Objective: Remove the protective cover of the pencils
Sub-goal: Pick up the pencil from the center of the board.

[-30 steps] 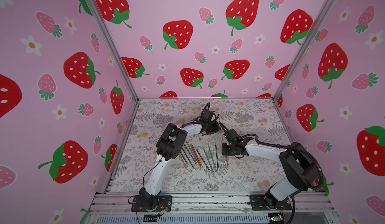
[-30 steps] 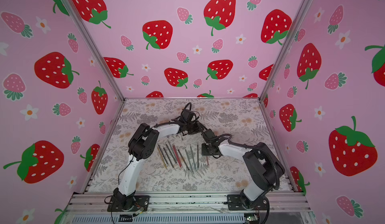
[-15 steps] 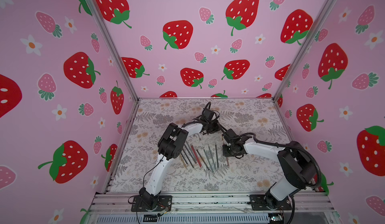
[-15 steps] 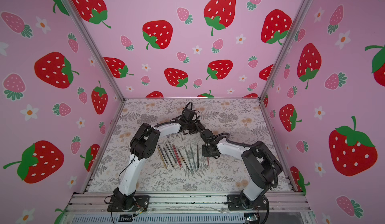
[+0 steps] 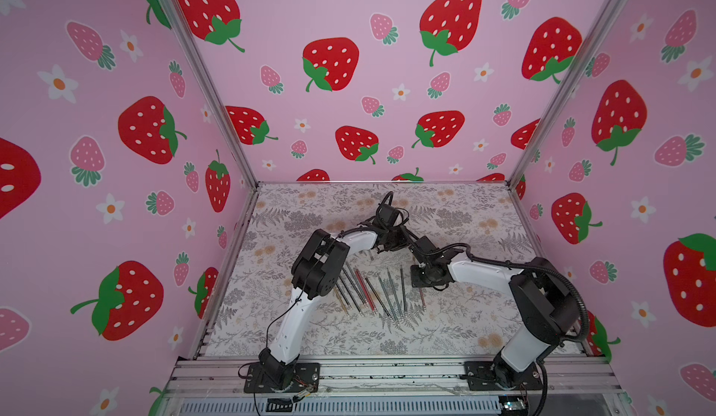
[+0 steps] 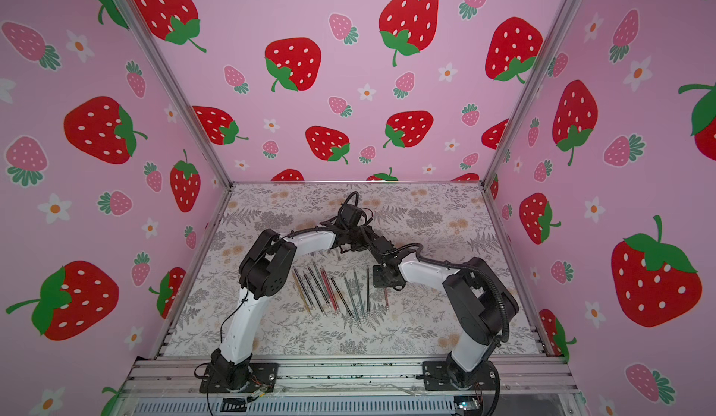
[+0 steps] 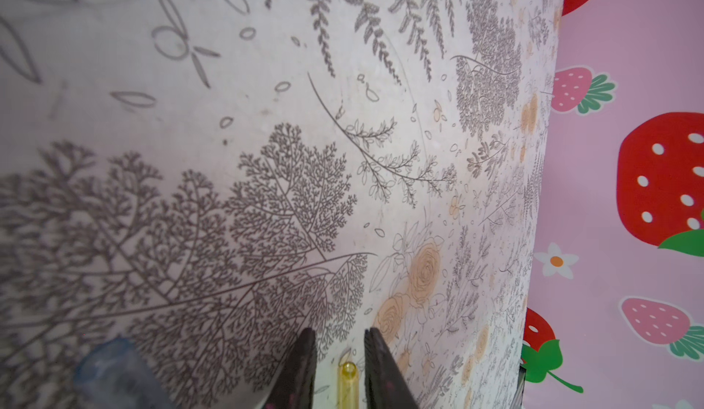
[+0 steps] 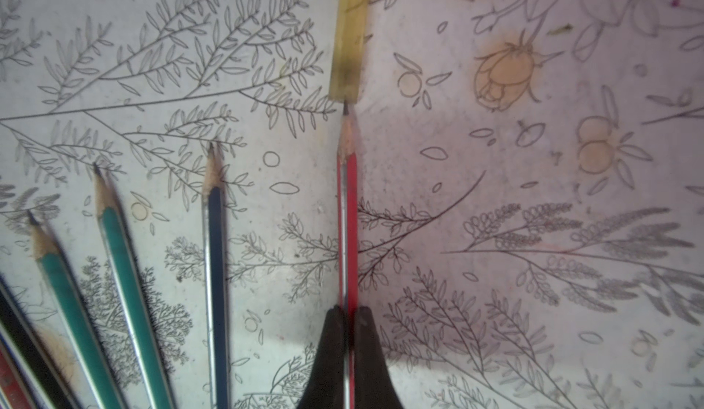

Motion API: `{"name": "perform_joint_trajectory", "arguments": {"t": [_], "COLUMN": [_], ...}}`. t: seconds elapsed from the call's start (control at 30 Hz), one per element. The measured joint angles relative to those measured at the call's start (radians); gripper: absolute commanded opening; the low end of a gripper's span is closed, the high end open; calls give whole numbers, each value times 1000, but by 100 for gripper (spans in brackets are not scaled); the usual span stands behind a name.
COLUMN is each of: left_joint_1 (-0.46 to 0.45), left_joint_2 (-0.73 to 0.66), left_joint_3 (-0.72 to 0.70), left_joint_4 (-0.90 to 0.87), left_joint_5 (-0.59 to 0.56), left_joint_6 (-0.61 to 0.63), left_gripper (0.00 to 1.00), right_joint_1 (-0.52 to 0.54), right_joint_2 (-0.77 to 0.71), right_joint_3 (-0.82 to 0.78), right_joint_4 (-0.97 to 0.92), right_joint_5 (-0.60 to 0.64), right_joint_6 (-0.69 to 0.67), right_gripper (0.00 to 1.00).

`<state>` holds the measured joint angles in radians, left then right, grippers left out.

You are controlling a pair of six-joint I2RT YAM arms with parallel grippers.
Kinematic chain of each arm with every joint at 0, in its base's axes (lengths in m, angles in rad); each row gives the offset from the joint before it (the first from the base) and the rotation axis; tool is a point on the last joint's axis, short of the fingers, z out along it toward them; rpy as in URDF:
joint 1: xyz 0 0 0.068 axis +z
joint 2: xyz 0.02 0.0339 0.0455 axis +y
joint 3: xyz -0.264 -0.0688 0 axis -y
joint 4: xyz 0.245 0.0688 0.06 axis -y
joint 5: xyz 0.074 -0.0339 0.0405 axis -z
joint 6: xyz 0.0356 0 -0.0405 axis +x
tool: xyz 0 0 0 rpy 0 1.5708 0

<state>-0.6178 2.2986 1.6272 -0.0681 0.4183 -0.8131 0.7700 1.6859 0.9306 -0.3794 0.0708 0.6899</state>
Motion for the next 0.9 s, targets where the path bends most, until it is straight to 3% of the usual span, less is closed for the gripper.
{"name": "perform_joint_trajectory", "arguments": {"t": [0.53, 0.73, 0.9], "left_joint_1": [-63, -77, -95], "left_joint_2": [-66, -45, 8], "left_joint_3": [-46, 42, 128], "left_joint_4": [-111, -210, -275], "left_joint_5": [-79, -131, -152], "left_joint_6": [33, 64, 88], "left_gripper": [32, 32, 29], "right_joint_1": [35, 35, 35], "right_joint_2": [-119, -130, -130], "right_joint_3": [-120, -130, -130], "right_joint_4": [37, 37, 37], "right_joint_5": [-12, -12, -13], "right_joint_6": [68, 76, 77], "right_gripper": [0, 0, 8]}}
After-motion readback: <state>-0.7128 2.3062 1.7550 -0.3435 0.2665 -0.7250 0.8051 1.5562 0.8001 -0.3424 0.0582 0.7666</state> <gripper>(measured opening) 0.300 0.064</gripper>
